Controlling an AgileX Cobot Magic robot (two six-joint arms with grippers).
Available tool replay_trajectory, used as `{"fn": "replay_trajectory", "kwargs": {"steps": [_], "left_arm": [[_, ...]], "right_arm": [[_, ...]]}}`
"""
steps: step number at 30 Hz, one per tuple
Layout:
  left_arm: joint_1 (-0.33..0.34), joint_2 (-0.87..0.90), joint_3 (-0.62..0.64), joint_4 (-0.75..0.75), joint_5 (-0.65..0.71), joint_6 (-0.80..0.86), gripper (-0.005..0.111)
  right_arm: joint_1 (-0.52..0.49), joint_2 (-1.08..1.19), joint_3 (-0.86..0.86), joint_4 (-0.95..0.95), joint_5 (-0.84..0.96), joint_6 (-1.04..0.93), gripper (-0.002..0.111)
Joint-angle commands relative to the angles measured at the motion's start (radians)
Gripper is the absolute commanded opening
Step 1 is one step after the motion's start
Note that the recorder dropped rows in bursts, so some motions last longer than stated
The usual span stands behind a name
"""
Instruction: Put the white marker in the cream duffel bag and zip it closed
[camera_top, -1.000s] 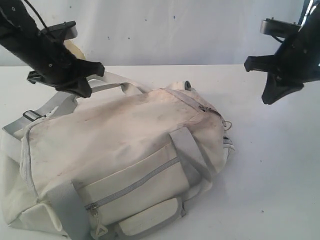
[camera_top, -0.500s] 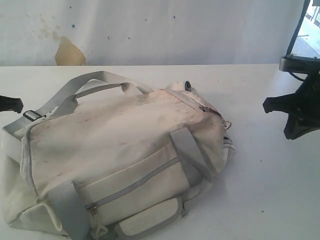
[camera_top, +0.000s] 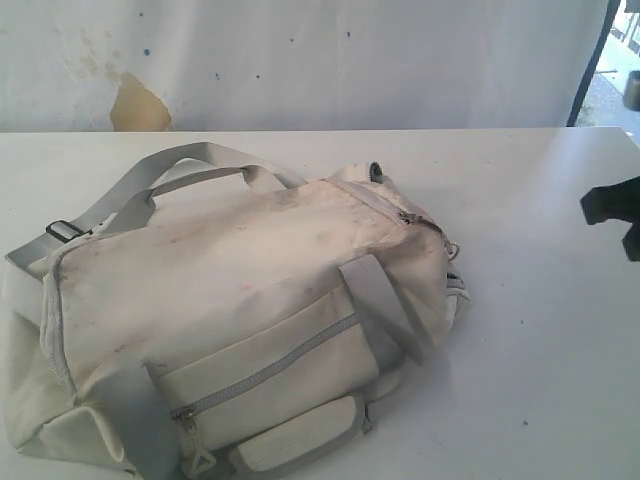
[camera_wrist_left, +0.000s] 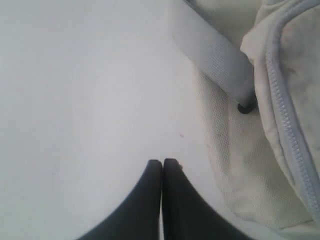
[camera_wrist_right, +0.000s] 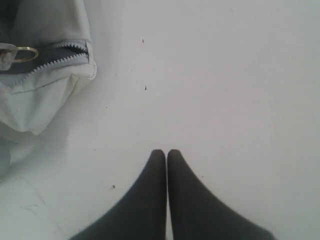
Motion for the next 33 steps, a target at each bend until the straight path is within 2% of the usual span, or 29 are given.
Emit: {"fn": "replay_trajectory", "kwargs": {"steps": [1, 10, 19, 26, 30, 33], "left_arm": [[0.0, -0.184, 0.055, 0.024, -0.025, -0.025, 0.0], [0.0, -0.601, 0.186, 0.028, -0.13, -0.025, 0.0], [0.0, -0.998, 0.297, 0.03, -0.153, -0.025, 0.0], [0.0, -1.214, 0.3, 0.032, -0.169, -0.025, 0.0], [0.0, -1.3, 0.3, 0.035, -0.191, -0.025, 0.0], [-0.002, -1.3, 0.299, 0.06, -0.166, -0.025, 0.0]], "right_arm": [[-0.006, -0.195, 0.058, -0.038, -0.026, -0.012, 0.0], [-0.006, -0.632, 0.172, -0.044, -0.048, -0.01, 0.0], [-0.006, -1.007, 0.302, -0.053, -0.051, -0.007, 0.0], [-0.006, -1.255, 0.354, -0.056, -0.108, -0.012, 0.0], [-0.006, -1.271, 0.347, -0.066, -0.128, -0.032, 0.0], [-0.005, -1.271, 0.365, -0.063, -0.157, -0.032, 0.0]]}}
